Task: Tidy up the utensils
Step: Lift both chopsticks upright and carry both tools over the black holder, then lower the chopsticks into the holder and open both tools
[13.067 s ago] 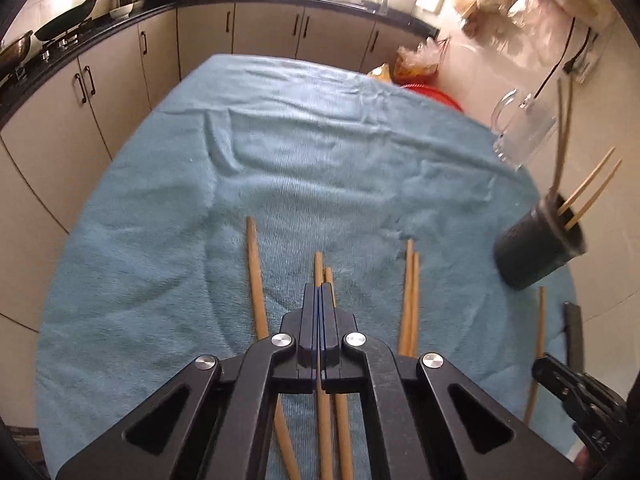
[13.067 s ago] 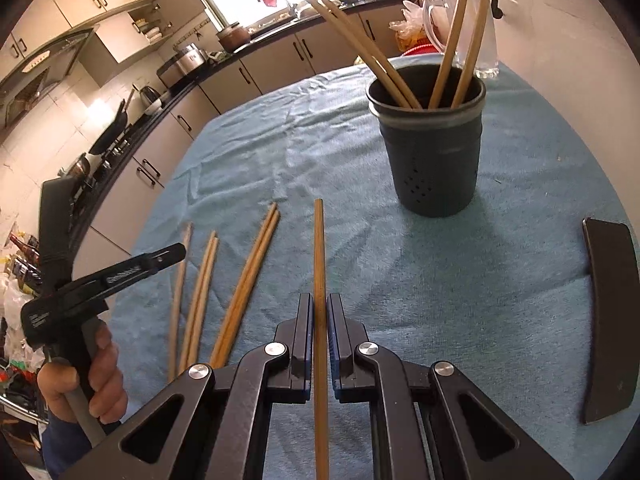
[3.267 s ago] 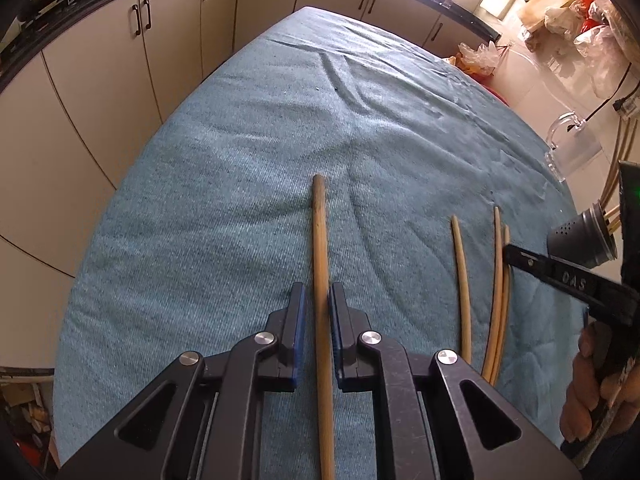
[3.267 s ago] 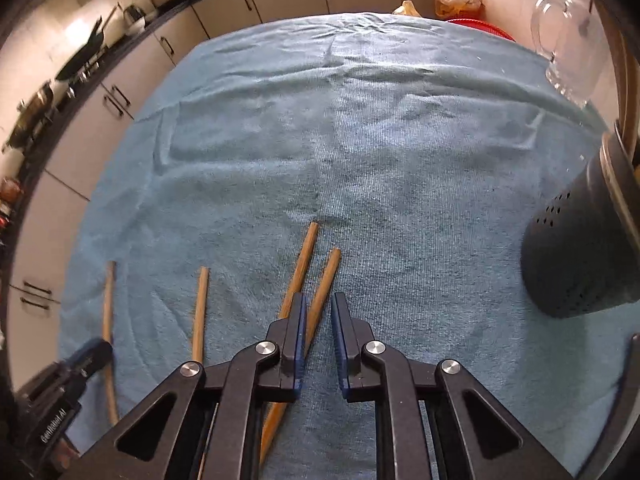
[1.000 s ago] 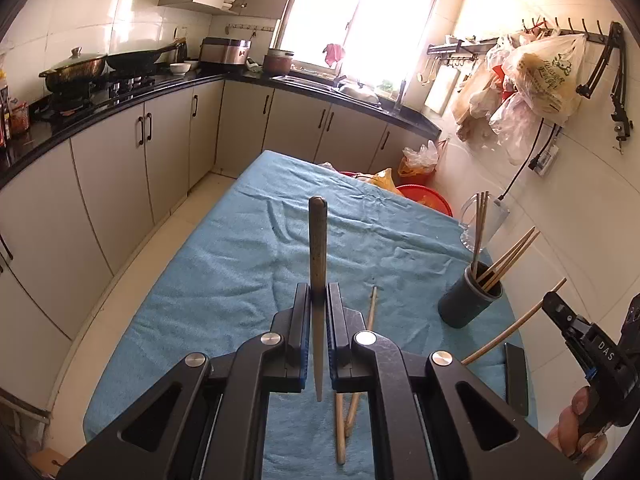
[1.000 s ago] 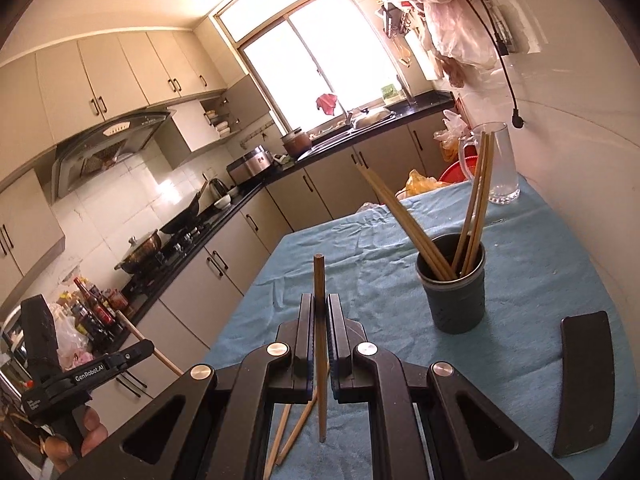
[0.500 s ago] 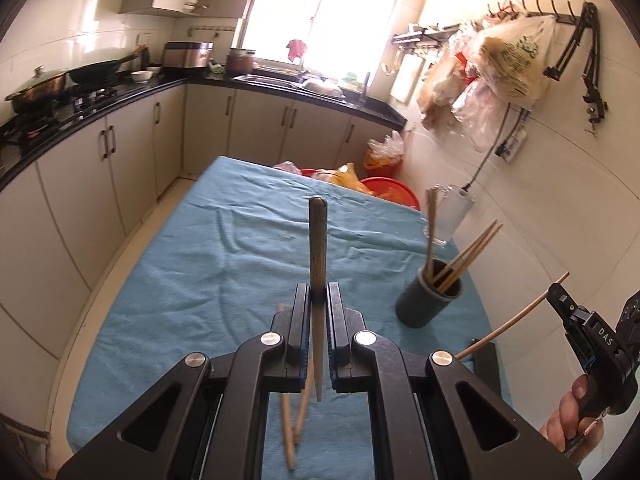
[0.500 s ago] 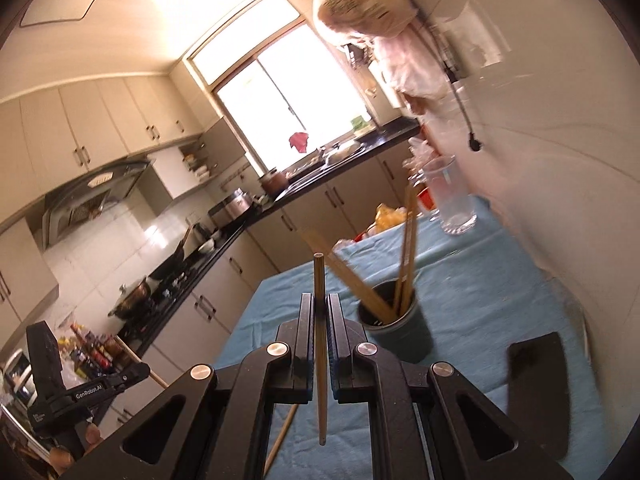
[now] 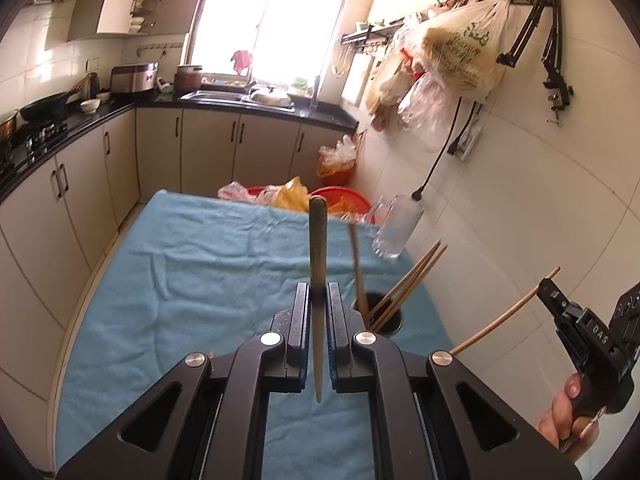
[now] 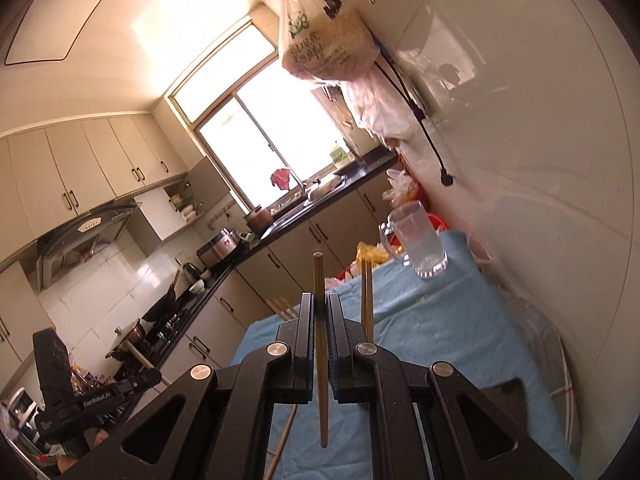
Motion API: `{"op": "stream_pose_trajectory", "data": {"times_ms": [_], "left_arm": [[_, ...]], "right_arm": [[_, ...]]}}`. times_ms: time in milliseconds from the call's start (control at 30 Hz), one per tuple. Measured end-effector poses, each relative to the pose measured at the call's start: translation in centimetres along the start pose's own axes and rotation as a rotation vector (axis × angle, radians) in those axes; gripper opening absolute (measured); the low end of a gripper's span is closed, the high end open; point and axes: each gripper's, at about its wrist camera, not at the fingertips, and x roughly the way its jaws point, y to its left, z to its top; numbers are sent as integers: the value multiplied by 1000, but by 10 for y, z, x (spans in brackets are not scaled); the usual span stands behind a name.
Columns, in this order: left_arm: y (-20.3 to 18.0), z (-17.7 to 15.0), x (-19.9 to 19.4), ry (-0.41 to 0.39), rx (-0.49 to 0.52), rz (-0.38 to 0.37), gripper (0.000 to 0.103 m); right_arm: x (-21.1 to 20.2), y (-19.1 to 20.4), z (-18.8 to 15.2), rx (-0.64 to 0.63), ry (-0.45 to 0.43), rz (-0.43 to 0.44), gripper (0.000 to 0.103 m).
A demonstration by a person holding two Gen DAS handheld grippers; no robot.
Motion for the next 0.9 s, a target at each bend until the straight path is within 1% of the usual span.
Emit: {"op": "stream_pose_trajectory", "data": {"times_ms": [167,233,333,400,500,600,733,900], "left_arm": [[-18,26,12,-32,5,-40,7],[-25,35,18,-47,6,-43,7],[-32,46,34,-56,3,-51,7],[-34,51,47,-54,-11,-55,7],[-34,56,70,-44,-38,-69,7],[-35,56,92,-12,-47,-80,7],[-36,46,115,32,-43,-81,7],[-34,32,136,77,-35,-77,7]], "right_arm": [[3,8,24,-34,-50,-15,6],[6,9,31,-47,-69,-30,6],[16,8,41,-49,-82,-41,6],[25,7,45,-58,-94,-67,6],[41,3,48,-55,-92,-75,6],[58,-3,49,-46,-76,-87,6],[79,-13,45,-42,-39,-106,6],[104,-28,30,-42,30,-138,6]]}}
